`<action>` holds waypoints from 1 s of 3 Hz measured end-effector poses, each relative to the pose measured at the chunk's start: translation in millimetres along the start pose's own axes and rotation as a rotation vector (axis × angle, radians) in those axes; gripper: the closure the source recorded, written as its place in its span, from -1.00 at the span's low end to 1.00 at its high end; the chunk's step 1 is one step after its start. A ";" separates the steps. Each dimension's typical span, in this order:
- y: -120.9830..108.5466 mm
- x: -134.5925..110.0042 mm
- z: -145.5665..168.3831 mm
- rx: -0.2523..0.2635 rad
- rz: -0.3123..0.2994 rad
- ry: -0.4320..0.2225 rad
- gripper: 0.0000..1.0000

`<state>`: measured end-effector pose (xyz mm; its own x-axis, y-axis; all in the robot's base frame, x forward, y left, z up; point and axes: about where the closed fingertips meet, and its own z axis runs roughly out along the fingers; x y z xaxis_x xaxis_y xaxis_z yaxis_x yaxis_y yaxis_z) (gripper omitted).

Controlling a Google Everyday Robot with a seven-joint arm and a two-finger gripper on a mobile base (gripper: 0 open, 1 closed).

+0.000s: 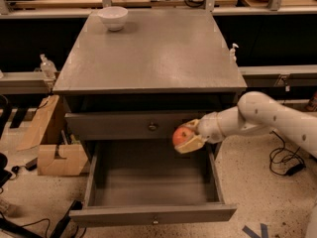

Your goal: Pick apple from middle drawer and place on counter

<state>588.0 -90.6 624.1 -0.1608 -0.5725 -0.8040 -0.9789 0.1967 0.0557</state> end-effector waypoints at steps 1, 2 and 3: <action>-26.9 -47.7 -65.8 0.005 -0.016 -0.012 1.00; -29.6 -82.2 -112.6 -0.010 -0.039 -0.019 1.00; -29.6 -82.2 -112.6 -0.010 -0.039 -0.019 1.00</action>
Offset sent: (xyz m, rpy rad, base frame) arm -0.0153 -0.0802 0.2371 0.0512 0.0622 0.2331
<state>616.0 -138.9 755.1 -0.1204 -0.5644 -0.8167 -0.9855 0.1668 0.0300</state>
